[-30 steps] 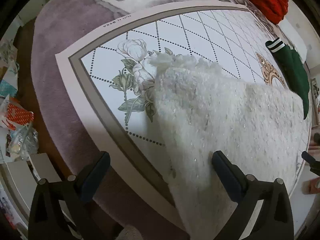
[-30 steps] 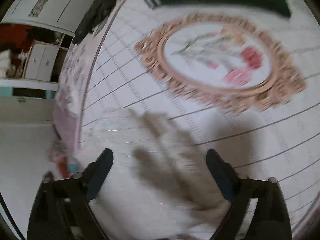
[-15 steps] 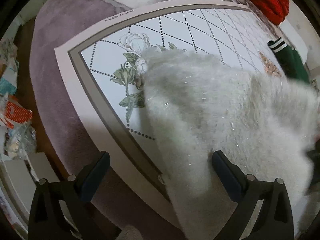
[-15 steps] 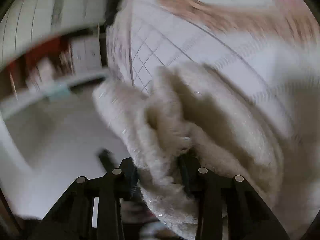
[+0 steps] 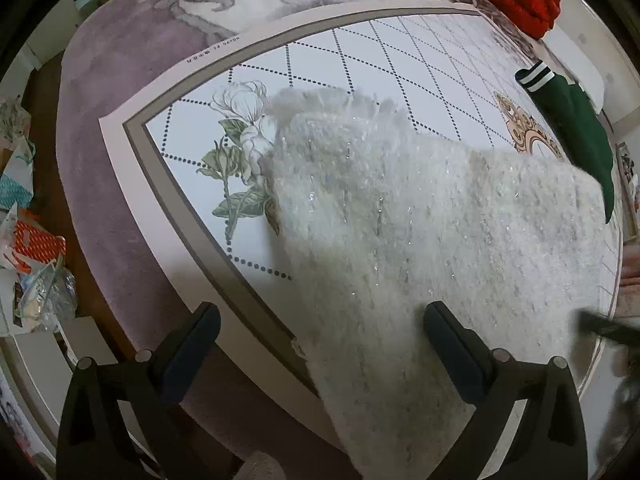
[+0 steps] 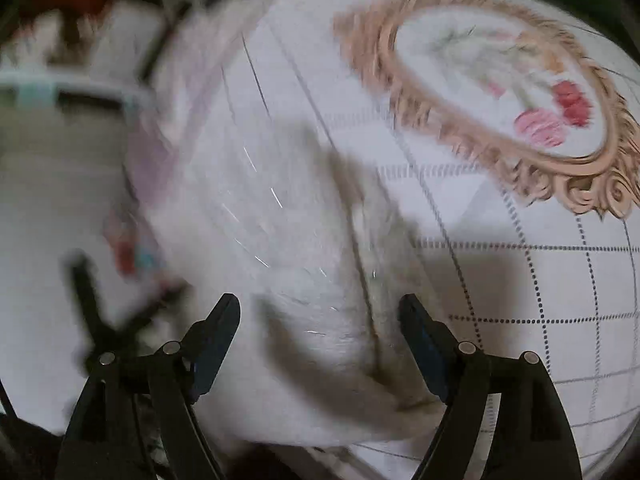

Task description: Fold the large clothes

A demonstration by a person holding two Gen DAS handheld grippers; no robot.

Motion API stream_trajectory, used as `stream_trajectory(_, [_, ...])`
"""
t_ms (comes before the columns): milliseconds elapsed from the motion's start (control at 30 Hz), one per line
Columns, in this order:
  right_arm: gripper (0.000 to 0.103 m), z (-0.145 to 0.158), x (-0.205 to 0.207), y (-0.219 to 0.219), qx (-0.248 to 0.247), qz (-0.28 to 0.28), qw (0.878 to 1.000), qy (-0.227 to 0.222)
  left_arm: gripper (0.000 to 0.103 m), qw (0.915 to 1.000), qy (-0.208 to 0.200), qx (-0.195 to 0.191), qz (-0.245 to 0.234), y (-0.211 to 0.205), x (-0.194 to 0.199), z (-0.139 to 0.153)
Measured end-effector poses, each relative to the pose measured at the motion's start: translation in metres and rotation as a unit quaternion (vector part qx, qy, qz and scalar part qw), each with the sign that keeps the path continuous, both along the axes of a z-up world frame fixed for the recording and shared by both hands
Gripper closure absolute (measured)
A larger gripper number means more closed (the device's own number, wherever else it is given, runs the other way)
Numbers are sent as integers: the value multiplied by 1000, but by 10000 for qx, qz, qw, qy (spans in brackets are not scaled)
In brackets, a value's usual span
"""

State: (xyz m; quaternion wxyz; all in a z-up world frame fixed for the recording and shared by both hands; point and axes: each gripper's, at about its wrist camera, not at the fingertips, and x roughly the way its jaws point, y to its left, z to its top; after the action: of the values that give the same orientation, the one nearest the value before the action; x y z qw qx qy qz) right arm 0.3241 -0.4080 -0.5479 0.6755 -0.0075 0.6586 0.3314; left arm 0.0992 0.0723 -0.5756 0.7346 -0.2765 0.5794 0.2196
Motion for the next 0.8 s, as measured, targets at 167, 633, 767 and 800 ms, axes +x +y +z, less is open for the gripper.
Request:
stream_trajectory(167, [67, -4, -3, 16, 275, 288, 9991, 116, 0, 9999, -12, -36, -111, 0, 2, -4])
stream_trajectory(633, [37, 0, 36, -13, 831, -965, 9885, 819, 0, 9996, -59, -57, -269, -7, 7, -5])
stream_trajectory(767, [37, -26, 48, 5, 543, -797, 9909, 935, 0, 9996, -49, -70, -259, -6, 8, -6])
stream_trajectory(800, [36, -41, 52, 6, 448, -821, 9900, 1057, 0, 9996, -45, -66, -269, -6, 8, -5])
